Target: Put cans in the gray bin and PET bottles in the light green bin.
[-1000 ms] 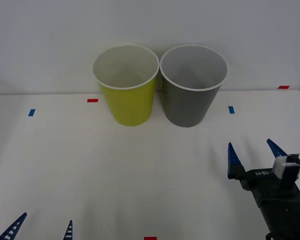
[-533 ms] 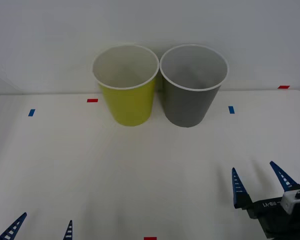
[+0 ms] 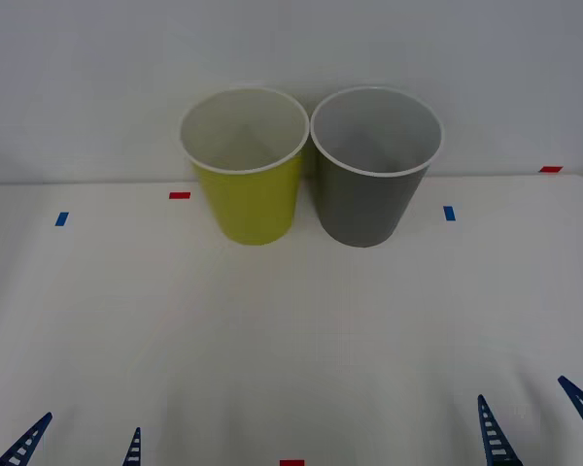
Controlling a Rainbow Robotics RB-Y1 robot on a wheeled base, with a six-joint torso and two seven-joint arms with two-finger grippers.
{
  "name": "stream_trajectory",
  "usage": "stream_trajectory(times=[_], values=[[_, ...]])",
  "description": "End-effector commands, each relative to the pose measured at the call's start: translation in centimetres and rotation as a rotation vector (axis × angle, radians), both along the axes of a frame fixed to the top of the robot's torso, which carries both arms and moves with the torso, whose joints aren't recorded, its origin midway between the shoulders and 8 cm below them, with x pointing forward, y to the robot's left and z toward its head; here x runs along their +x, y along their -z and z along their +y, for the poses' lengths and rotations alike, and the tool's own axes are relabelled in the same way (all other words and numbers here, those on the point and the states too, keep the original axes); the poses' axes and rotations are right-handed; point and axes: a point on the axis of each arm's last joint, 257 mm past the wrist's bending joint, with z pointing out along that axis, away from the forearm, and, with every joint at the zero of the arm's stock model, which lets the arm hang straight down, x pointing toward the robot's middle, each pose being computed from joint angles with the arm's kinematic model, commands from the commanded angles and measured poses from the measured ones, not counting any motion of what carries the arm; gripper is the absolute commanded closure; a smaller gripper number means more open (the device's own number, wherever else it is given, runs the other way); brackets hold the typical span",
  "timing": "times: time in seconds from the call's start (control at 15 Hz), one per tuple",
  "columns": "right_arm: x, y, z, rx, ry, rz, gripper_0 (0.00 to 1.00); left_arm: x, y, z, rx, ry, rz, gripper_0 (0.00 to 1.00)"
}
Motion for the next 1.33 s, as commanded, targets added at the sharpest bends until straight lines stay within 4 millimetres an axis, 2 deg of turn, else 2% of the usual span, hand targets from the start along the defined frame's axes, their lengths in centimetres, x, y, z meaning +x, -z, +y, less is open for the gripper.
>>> stream_trajectory(times=[0.07,1.33], values=[[-1.94,-1.03,0.19,0.020,-0.002,-0.037,0.00,0.00,0.00,0.00,0.000,0.000,0.000,0.00],[-2.25,-0.91,0.15,0.028,0.012,-0.034,0.00,0.00,0.00,0.00,0.000,0.000,0.000,0.00]])
